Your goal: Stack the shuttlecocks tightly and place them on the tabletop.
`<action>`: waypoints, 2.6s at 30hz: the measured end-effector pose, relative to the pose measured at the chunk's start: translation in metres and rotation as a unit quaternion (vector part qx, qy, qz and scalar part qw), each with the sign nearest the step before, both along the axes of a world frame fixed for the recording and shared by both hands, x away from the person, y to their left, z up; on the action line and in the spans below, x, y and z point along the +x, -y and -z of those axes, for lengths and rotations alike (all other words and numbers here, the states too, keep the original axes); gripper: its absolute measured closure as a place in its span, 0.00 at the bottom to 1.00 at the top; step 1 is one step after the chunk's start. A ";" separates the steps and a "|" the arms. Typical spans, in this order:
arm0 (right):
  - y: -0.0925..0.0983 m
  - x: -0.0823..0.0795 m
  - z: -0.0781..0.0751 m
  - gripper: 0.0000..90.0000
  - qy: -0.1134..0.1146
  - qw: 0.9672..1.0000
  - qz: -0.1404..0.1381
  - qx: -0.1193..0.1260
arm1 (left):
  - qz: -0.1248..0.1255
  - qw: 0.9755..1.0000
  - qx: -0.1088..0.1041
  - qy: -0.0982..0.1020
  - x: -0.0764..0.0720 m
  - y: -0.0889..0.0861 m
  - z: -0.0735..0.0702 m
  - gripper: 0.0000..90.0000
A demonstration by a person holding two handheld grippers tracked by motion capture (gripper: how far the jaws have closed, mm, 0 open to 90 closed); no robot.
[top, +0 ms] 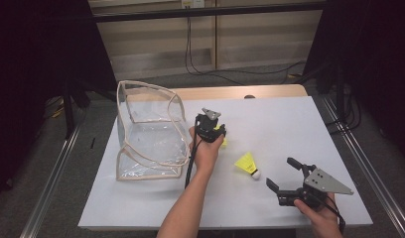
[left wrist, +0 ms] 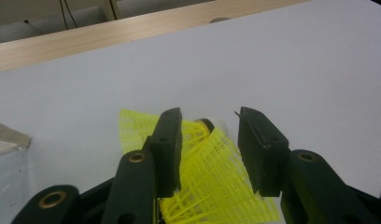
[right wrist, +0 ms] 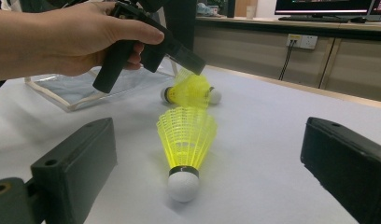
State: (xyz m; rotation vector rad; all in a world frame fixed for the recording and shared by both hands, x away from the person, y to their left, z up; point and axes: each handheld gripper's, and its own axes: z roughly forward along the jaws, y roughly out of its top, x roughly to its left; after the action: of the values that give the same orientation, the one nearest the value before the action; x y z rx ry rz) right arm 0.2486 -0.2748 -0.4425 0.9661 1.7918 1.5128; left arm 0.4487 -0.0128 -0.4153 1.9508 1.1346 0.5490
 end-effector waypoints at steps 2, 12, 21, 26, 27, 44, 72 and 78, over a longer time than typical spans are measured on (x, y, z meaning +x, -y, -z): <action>0.000 0.000 0.000 0.03 0.001 1.000 0.001 -0.001 | -0.003 1.000 0.001 -0.002 0.001 -0.001 0.000 0.68; 0.000 0.000 0.000 0.03 0.001 1.000 0.000 0.000 | -0.005 1.000 -0.004 -0.002 -0.001 -0.004 -0.002 0.69; 0.000 0.000 0.000 0.03 0.001 1.000 0.002 -0.002 | -0.004 1.000 -0.021 -0.001 -0.003 -0.006 -0.007 0.61; 0.000 0.000 0.000 0.03 0.002 1.000 0.001 -0.002 | 0.002 0.999 -0.038 -0.004 -0.006 -0.005 -0.010 0.58; 0.000 0.000 0.000 0.03 0.001 1.000 0.001 -0.002 | 0.004 0.999 -0.042 -0.003 -0.007 -0.005 -0.011 0.57; 0.000 0.000 0.000 0.03 0.001 1.000 0.004 -0.002 | 0.027 0.996 -0.080 -0.014 -0.021 -0.005 -0.023 0.32; 0.000 0.000 0.000 0.03 -0.001 1.000 0.006 -0.004 | 0.100 0.990 -0.095 -0.027 -0.058 -0.005 -0.019 0.15; 0.000 0.000 0.000 0.04 -0.001 1.000 0.007 -0.004 | 0.110 0.989 -0.095 -0.032 -0.065 -0.009 -0.014 0.13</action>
State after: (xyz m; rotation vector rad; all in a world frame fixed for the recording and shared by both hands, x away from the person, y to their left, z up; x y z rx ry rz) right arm 0.2486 -0.2753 -0.4425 0.9746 1.7869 1.4961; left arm 0.3834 -0.0034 -0.4008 1.9065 0.9571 0.2524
